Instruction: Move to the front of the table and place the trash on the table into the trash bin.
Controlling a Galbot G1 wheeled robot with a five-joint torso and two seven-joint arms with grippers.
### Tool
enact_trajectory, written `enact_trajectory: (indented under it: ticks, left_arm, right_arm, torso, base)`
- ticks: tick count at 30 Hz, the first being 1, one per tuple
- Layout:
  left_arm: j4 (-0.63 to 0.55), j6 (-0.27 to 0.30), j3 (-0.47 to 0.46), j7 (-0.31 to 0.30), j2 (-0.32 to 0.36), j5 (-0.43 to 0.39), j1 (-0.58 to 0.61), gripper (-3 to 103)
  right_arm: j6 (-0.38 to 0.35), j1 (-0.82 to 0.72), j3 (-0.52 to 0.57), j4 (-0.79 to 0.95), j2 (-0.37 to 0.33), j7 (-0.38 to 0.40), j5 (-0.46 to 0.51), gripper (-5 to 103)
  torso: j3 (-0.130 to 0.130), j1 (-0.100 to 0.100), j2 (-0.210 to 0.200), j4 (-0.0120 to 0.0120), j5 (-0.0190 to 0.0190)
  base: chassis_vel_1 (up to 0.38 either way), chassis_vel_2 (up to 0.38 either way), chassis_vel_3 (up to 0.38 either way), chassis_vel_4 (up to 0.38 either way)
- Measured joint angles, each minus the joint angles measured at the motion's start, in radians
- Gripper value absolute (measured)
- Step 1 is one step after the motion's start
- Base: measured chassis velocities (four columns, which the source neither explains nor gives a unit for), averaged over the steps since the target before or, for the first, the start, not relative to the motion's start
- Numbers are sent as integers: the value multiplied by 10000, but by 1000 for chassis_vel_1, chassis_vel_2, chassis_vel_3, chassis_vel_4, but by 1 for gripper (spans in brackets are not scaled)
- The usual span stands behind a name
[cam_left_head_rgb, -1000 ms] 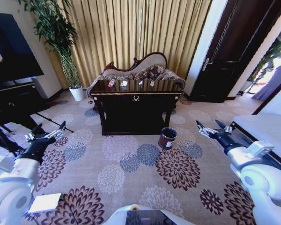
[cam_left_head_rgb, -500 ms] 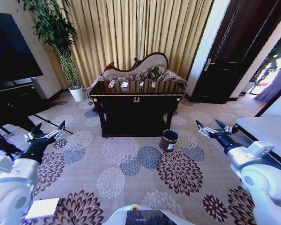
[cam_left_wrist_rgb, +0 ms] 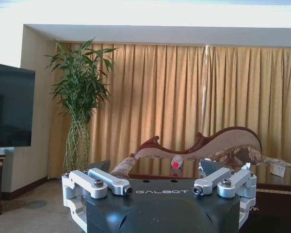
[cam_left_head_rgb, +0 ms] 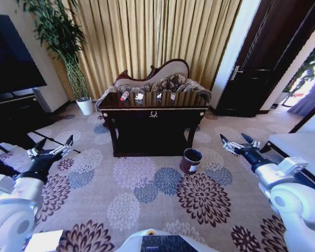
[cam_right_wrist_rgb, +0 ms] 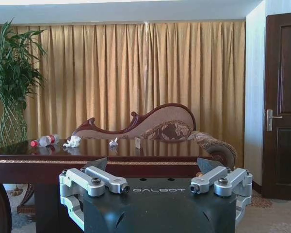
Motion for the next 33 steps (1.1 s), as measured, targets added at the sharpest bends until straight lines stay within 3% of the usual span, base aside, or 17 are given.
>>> enact_trajectory:
  ticks: [33]
  left_arm:
    - [0,-14,-44,7,-41,-18,1,100]
  right_arm:
    - [-21,308,-8,-164,-119,12,106,100]
  torso:
    - [1,2,-1,1,0]
  base:
    - [-148,139,143,-139]
